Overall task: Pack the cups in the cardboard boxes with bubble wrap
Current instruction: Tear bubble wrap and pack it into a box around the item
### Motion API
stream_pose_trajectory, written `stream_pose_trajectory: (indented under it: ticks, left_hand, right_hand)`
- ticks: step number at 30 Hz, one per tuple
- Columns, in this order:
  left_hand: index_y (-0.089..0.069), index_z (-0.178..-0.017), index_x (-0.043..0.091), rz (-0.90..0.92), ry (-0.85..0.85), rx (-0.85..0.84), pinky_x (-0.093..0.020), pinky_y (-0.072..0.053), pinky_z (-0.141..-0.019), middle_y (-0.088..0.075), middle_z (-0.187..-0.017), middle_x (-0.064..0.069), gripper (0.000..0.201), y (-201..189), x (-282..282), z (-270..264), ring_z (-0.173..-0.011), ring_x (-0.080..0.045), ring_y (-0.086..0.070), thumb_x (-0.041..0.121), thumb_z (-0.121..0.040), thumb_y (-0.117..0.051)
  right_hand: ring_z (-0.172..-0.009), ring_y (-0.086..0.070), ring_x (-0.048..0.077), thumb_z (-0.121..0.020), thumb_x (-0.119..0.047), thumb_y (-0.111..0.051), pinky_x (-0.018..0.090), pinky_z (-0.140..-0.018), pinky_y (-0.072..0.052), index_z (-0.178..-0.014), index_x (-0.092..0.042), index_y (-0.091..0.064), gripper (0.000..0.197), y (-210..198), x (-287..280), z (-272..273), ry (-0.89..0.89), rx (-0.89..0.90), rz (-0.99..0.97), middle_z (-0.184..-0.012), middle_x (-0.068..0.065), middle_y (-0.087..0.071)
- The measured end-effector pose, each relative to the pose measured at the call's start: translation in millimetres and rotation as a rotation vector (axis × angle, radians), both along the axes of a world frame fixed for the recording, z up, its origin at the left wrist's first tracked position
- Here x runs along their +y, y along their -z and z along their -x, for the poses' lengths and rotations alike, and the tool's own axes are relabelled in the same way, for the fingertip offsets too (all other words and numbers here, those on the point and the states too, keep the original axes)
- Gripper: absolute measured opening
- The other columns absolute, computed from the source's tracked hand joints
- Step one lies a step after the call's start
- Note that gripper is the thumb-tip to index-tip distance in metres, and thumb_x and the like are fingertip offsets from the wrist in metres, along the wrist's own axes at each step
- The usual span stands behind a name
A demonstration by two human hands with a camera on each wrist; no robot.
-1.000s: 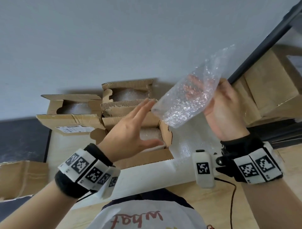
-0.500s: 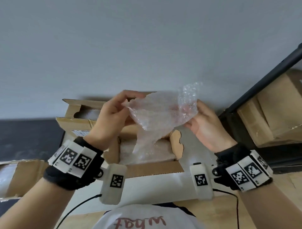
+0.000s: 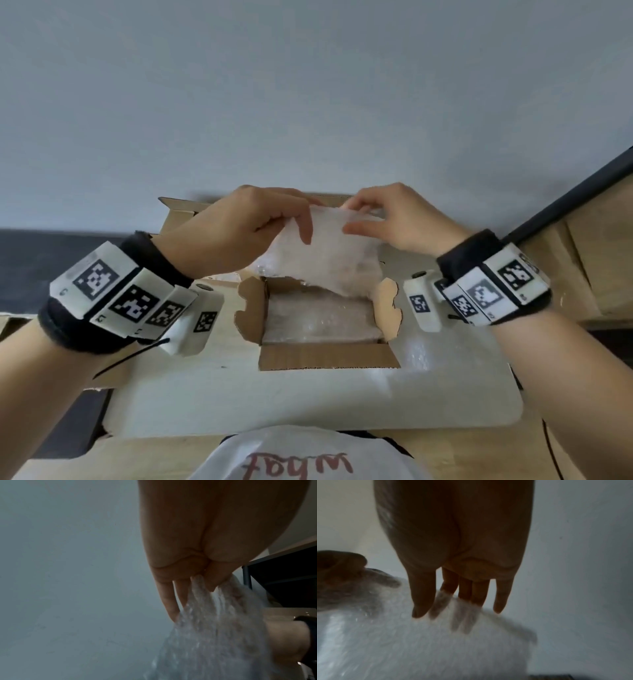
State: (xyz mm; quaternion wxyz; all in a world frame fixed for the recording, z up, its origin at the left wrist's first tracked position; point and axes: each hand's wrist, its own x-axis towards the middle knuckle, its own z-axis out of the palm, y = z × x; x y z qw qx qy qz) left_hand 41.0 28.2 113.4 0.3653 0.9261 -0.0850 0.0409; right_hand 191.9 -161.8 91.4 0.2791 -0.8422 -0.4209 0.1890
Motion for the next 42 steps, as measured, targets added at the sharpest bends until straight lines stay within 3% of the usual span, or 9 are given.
stream_pose_trajectory:
  ticks: [4,6,11,15,21,26,30,36,42]
  left_hand:
    - [-0.052,-0.127,0.028,0.030,-0.081,-0.075,-0.006,-0.042,-0.077,-0.065,-0.105,0.020,0.036,8.3,-6.2,8.1,-0.092,0.013,-0.058,0.009,-0.099,-0.040]
    - [-0.052,-0.120,0.018,0.097,-0.178,-0.073,-0.001,-0.040,-0.076,-0.059,-0.108,0.028,0.023,19.6,-12.4,10.7,-0.096,0.020,-0.054,0.019,-0.099,-0.043]
    - [-0.058,-0.111,0.026,0.289,-0.177,0.155,-0.028,-0.043,-0.100,-0.045,-0.144,0.009,0.017,45.3,-24.4,16.9,-0.124,-0.009,-0.051,0.026,-0.097,-0.049]
    - [-0.060,-0.119,0.022,0.339,-0.124,0.169,-0.005,-0.031,-0.093,-0.029,-0.152,0.011,0.030,58.5,-28.3,19.0,-0.136,0.008,-0.024,0.008,-0.096,-0.048]
    - [-0.064,-0.109,0.016,0.573,-0.129,0.216,-0.025,-0.033,-0.107,-0.051,-0.138,0.010,0.034,82.9,-14.9,30.0,-0.130,0.002,-0.040,-0.004,-0.096,-0.040]
    - [-0.046,-0.124,0.030,0.341,-0.438,0.268,-0.024,-0.044,-0.086,-0.059,-0.121,0.016,0.031,123.7,0.1,50.7,-0.106,-0.002,-0.055,0.013,-0.097,-0.045]
    - [-0.035,-0.134,0.033,0.269,-0.411,0.297,-0.029,-0.049,-0.081,-0.058,-0.120,0.014,0.042,146.6,0.0,62.4,-0.100,-0.013,-0.060,0.016,-0.097,-0.045]
    - [-0.048,-0.136,0.017,-0.098,-0.296,0.200,-0.041,-0.026,-0.114,-0.045,-0.143,-0.003,0.038,167.6,-5.6,64.7,-0.130,-0.025,-0.042,0.015,-0.098,-0.043]
    - [-0.060,-0.121,0.024,-0.348,-0.231,0.239,-0.044,-0.006,-0.118,-0.030,-0.153,-0.006,0.031,182.8,-1.7,69.8,-0.136,-0.021,-0.038,0.028,-0.100,-0.038]
  right_hand:
    - [-0.050,-0.042,-0.002,-0.088,-0.037,-0.064,0.012,-0.052,-0.031,-0.074,-0.014,-0.058,0.027,11.3,11.7,-4.0,0.182,0.043,-0.097,-0.062,-0.007,-0.050]
    - [-0.057,-0.046,0.002,-0.091,-0.037,-0.059,0.017,-0.055,-0.034,-0.076,-0.008,-0.057,0.033,20.7,14.8,-1.9,0.261,0.079,-0.129,-0.067,-0.003,-0.052]
    - [-0.083,-0.061,0.021,-0.095,-0.028,-0.052,0.035,-0.073,-0.046,-0.089,-0.005,-0.065,0.026,31.9,19.7,19.3,0.453,0.500,-0.342,-0.084,0.005,-0.063]
    - [-0.089,-0.065,0.025,-0.090,-0.037,-0.056,0.045,-0.079,-0.051,-0.107,-0.007,-0.065,0.036,27.7,9.3,32.2,0.330,0.970,-0.510,-0.095,0.011,-0.068]
    - [-0.076,-0.065,0.007,-0.089,-0.019,-0.063,0.018,-0.063,-0.050,-0.100,-0.013,-0.060,0.014,27.7,-8.4,56.6,0.235,-0.029,-0.413,-0.087,-0.006,-0.069]
    - [-0.077,-0.069,0.019,-0.083,-0.005,-0.053,0.022,-0.055,-0.050,-0.086,-0.007,-0.064,0.012,53.3,-16.7,79.9,-0.371,-0.715,-0.139,-0.109,0.009,-0.070]
    - [-0.089,-0.070,0.028,-0.076,0.001,-0.068,0.028,-0.061,-0.056,-0.093,-0.004,-0.063,0.018,78.6,-2.5,84.3,-0.518,-0.556,0.170,-0.117,0.020,-0.064]
    - [-0.080,-0.063,0.025,-0.093,-0.010,-0.053,0.029,-0.060,-0.047,-0.115,-0.010,-0.049,0.022,105.6,33.8,89.0,-0.480,-0.243,0.397,-0.110,0.010,-0.060]
    - [-0.112,-0.053,0.021,-0.089,-0.010,-0.051,0.036,-0.094,-0.047,-0.137,-0.023,-0.040,0.051,107.4,55.8,71.3,-0.546,0.190,0.762,-0.130,0.006,-0.054]
